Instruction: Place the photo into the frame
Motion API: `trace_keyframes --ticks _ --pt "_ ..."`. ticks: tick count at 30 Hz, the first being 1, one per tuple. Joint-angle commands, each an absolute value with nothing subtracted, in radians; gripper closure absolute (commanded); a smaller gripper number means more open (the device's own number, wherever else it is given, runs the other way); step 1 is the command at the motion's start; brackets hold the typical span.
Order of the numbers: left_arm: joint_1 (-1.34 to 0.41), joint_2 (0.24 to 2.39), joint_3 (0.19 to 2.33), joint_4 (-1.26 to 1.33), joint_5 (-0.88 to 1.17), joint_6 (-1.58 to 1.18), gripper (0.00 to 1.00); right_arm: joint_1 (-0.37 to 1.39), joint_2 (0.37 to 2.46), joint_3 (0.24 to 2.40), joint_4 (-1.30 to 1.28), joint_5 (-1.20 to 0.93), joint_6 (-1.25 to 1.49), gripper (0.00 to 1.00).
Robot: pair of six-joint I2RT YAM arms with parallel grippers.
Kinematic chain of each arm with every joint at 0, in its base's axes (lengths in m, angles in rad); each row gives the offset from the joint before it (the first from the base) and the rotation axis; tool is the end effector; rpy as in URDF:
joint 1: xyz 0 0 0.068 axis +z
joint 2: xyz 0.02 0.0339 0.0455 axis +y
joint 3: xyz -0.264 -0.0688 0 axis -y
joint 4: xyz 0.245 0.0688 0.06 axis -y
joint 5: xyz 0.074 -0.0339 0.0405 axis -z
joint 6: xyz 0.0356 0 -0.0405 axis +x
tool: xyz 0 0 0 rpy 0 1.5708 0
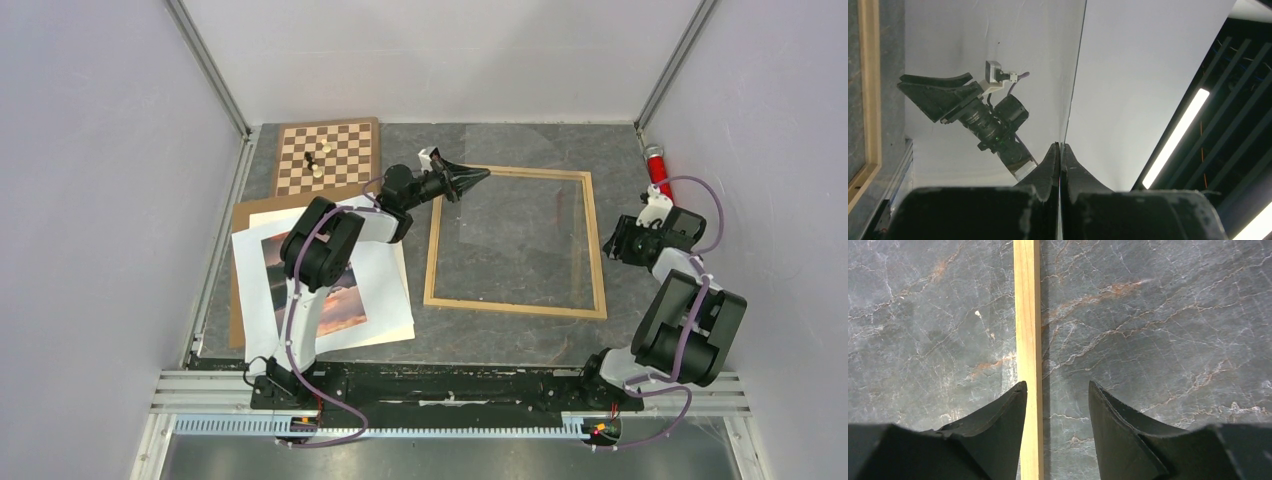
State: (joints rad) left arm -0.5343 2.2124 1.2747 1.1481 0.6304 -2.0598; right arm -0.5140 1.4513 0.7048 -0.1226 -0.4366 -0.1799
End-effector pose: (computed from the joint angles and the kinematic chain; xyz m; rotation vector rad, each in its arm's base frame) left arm 0.3954 -0.2583 0.1844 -0.7448 1.8669 -2.3829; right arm 0.2492 -0.1234 0.1721 0.2014 2.3349 0.1966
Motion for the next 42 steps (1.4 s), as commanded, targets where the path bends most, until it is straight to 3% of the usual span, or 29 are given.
trace_keyframes --ticks 1,26,42 --pt "-0.557 2.145 1.333 1.240 0.584 -2.375 0.98 -0.524 1.405 0.694 -0.106 -0.427 -0.186 0.49" --pt "-0.605 2.155 1.464 1.255 0.560 -2.395 0.98 -0.548 1.331 0.687 -0.134 -0.413 -0.196 0.49" --pt "-0.636 2.244 1.359 1.298 0.541 -2.326 0.98 -0.584 1.314 0.672 -0.140 -0.417 -0.206 0.50"
